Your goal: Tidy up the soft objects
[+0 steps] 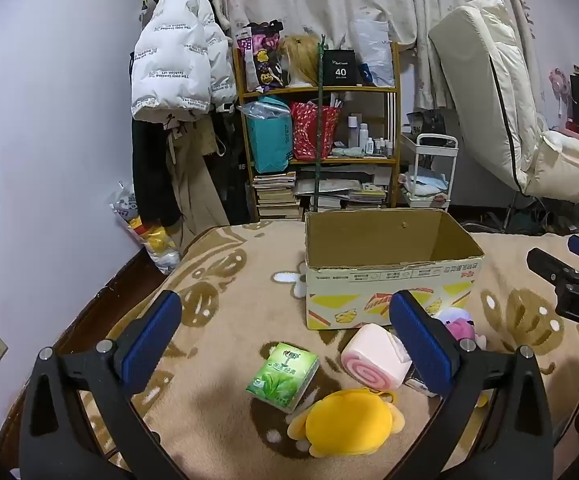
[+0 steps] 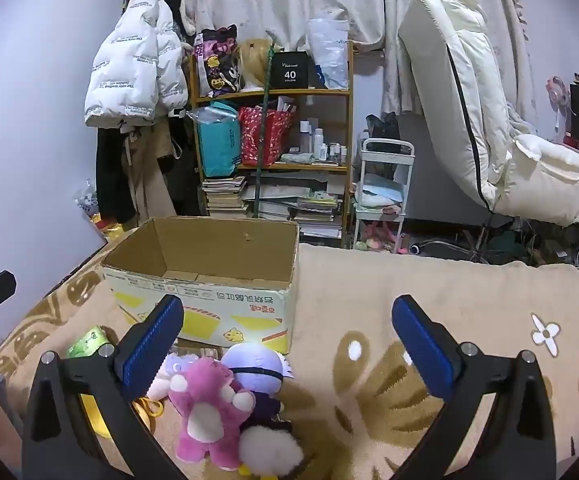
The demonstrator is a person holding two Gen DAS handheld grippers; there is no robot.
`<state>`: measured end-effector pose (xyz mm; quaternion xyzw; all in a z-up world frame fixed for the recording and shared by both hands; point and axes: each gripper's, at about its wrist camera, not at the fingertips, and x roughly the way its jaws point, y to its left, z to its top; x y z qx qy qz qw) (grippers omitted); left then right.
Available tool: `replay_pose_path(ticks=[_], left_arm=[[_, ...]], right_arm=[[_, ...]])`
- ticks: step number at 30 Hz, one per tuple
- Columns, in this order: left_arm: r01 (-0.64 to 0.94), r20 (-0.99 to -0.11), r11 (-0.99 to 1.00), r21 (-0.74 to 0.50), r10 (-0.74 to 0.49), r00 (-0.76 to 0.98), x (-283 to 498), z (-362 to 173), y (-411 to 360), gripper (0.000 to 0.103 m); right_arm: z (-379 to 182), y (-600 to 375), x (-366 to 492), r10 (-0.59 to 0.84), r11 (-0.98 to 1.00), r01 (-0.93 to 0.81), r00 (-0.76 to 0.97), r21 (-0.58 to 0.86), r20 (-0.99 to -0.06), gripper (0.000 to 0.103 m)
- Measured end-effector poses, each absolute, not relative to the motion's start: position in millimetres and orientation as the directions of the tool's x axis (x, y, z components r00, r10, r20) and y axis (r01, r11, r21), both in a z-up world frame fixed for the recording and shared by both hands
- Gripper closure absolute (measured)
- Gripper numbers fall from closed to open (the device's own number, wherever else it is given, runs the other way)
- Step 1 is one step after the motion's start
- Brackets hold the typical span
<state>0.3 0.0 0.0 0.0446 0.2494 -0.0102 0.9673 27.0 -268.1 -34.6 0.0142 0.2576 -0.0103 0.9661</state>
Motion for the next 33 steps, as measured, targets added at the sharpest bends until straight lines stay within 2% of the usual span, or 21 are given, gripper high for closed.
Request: replay_pose_path(ticks=[33], left_arm=[[0.039,-0.494,0.996,0.080,0.006,0.870,1.9,-3.8,2.9,0.001]], right_arm=[[-40.3,-265.7,27.9,-0.024,1.000,0.024,0.865,-0.006,-0.502,0.000]])
